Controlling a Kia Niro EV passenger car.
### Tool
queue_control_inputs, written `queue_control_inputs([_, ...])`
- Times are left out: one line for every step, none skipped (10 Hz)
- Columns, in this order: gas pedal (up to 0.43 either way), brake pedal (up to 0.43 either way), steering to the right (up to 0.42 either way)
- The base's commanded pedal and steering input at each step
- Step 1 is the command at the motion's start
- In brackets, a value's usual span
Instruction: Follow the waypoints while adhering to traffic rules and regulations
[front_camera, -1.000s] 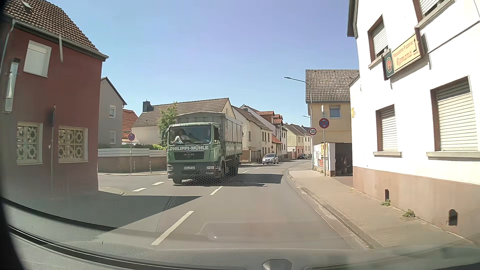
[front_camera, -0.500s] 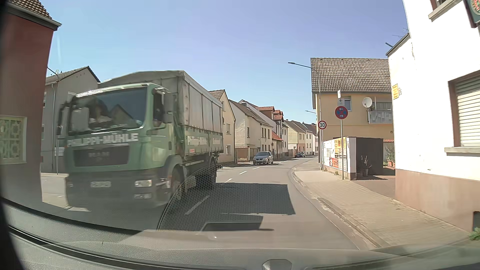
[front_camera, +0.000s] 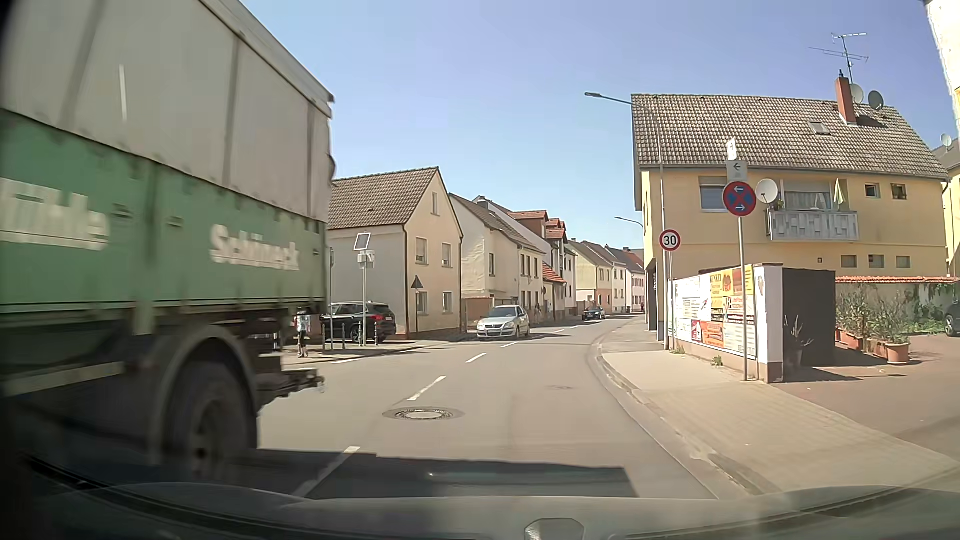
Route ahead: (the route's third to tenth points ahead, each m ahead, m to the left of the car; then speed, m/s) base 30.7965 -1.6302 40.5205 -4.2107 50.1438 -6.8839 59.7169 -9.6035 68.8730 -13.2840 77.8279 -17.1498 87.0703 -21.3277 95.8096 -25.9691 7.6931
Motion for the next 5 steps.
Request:
queue_control_inputs([0.087, 0.030, 0.013])
queue_control_inputs([0.087, 0.030, 0.019])
queue_control_inputs([0.087, 0.030, 0.022])
queue_control_inputs([0.087, 0.030, 0.024])
queue_control_inputs([0.087, 0.030, 0.024])
